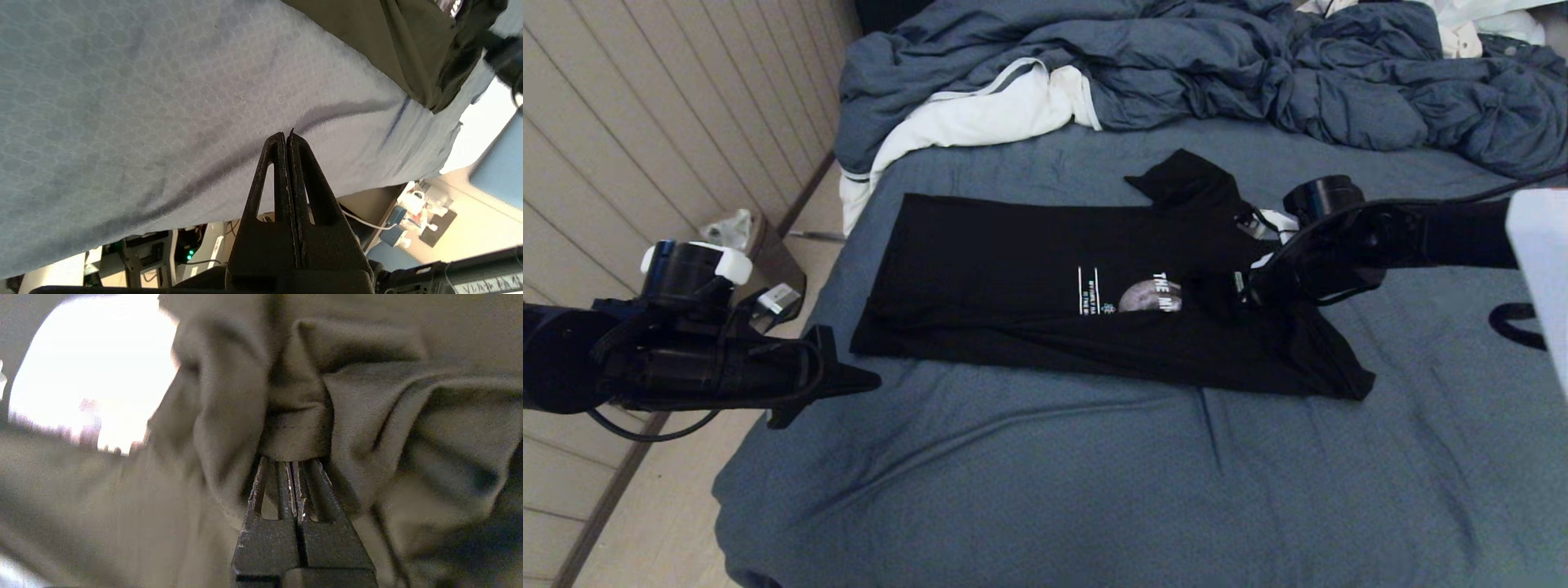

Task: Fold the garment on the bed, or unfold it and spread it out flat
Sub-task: Fold the black T-shirt

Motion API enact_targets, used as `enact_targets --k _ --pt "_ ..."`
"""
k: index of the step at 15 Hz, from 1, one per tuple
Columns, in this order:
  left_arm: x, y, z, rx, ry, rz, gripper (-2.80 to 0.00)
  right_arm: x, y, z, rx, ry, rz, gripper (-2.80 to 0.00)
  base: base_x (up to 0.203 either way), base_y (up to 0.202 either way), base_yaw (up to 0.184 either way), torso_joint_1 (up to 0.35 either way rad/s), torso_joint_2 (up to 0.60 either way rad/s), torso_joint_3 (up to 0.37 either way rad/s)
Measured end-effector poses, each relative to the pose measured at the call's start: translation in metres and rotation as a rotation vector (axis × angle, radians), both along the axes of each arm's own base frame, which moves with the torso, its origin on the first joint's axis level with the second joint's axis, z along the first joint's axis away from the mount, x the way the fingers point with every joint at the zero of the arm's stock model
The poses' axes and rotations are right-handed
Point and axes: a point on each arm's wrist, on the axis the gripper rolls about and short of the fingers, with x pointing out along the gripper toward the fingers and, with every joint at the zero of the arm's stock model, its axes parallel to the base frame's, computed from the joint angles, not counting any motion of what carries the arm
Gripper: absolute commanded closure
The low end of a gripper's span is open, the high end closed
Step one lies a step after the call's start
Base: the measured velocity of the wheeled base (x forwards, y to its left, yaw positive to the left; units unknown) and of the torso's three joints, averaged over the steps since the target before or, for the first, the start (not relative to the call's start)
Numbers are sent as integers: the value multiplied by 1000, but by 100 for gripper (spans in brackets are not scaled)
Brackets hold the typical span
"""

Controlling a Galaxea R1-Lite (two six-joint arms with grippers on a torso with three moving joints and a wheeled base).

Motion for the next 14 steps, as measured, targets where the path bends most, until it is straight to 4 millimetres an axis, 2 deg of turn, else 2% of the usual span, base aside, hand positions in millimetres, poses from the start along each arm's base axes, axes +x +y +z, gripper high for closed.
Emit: enact_targets --k 4,8,11,14 --pt "0 0 0 -1 0 1 0 17 6 18 112 -141 -123 0 0 0 0 0 0 0" --pt "0 0 0 0 1 0 0 21 3 41 189 -311 -264 0 0 0 0 0 0 0" --pt "0 0 0 0 1 0 0 20 -3 53 195 -382 -364 0 0 0 0 0 0 0" --pt "0 0 0 0 0 0 0 9 -14 65 174 -403 -425 0 0 0 0 0 0 0"
